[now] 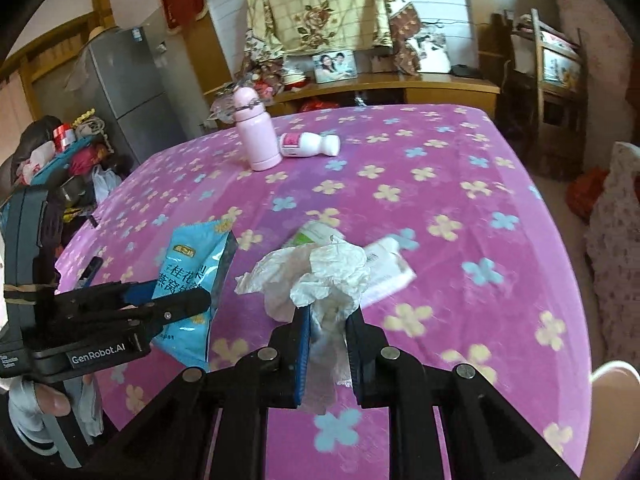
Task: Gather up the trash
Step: 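Carry the blue snack bag and tissue to the white bucket with both grippers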
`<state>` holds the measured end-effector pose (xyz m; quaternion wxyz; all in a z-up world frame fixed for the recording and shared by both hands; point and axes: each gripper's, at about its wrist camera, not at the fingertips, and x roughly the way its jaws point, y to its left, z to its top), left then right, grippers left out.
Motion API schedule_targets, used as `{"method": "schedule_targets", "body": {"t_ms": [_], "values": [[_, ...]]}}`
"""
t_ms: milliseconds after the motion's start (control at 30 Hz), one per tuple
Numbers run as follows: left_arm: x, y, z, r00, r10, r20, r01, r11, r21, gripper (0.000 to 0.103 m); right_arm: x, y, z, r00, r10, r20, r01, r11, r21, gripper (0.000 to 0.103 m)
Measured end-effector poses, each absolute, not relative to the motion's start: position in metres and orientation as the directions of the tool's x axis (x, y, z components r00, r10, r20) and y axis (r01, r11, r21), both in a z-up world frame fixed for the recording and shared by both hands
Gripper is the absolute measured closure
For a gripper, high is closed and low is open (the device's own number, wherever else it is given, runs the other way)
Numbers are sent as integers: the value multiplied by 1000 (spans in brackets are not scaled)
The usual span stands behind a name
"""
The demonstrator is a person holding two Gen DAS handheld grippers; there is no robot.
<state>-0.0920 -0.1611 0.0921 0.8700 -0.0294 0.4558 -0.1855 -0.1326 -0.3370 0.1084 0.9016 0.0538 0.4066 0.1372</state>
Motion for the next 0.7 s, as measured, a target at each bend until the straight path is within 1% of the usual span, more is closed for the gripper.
{"method": "schedule_targets", "body": {"t_ms": [400,700], "values": [[-102,-216,99,519,-359,-776,374,911,-172,58,-161,-379,113,664,229,-712,-124,973,197,87],[-112,-268,104,499,-394,-772,454,878,-155,58,-186,-425,118,686,166,-709,-42,981,189,87]]}}
